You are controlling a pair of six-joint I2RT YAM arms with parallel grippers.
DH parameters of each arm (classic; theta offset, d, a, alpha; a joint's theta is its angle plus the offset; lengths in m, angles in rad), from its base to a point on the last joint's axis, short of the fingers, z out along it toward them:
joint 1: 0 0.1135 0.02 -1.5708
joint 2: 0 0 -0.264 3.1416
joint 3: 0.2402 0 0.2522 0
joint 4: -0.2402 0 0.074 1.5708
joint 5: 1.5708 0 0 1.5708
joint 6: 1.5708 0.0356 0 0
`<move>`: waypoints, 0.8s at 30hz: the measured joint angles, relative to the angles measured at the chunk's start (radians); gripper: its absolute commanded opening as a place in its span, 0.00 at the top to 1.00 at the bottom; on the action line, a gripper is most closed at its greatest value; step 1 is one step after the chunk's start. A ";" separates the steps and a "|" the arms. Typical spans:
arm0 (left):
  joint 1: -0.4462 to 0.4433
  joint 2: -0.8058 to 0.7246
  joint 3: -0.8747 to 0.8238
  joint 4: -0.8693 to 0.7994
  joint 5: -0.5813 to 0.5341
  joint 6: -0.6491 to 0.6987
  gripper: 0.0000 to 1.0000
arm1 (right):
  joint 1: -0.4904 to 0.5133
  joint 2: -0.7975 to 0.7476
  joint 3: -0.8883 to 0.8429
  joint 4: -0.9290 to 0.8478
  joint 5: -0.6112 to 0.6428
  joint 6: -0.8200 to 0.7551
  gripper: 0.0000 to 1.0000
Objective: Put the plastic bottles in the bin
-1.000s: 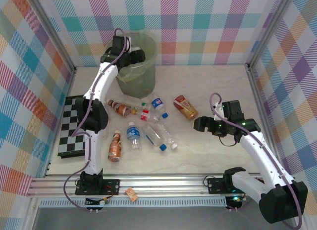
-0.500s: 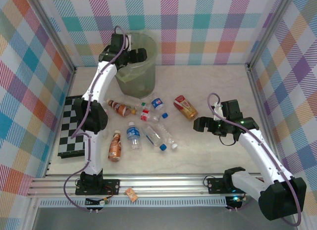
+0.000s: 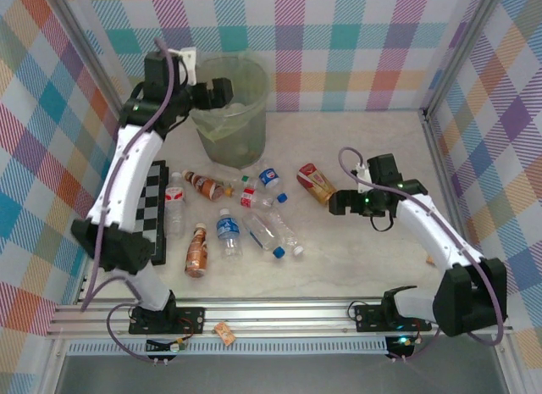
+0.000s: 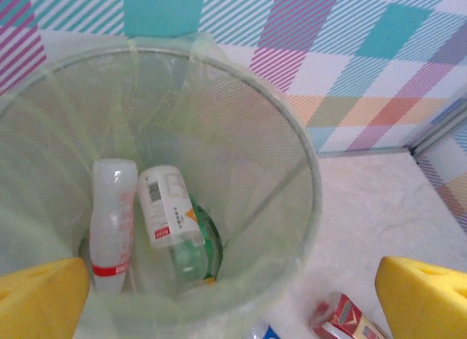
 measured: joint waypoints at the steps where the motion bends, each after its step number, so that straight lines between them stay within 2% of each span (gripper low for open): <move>1: 0.000 -0.054 -0.076 0.017 0.008 -0.010 0.00 | 0.000 0.023 0.012 0.005 0.010 -0.011 0.04; 5: -0.007 -0.266 -0.421 0.095 0.050 -0.082 0.00 | 0.002 0.148 0.093 0.010 0.053 -0.062 0.04; 8: -0.026 -0.372 -0.607 0.107 0.055 -0.135 0.00 | 0.009 0.241 0.150 0.020 0.068 -0.089 0.03; 13: -0.079 -0.496 -0.825 0.156 0.070 -0.241 0.00 | 0.039 0.377 0.211 0.043 0.074 -0.108 0.01; 18: -0.102 -0.632 -1.081 0.303 0.115 -0.400 0.00 | 0.067 0.476 0.240 0.068 0.074 -0.113 0.02; 22: -0.109 -0.695 -1.244 0.407 0.130 -0.505 0.00 | 0.086 0.520 0.247 0.079 0.083 -0.120 0.04; 24: -0.110 -0.706 -1.290 0.443 0.139 -0.544 0.00 | 0.090 0.538 0.247 0.086 0.092 -0.123 0.10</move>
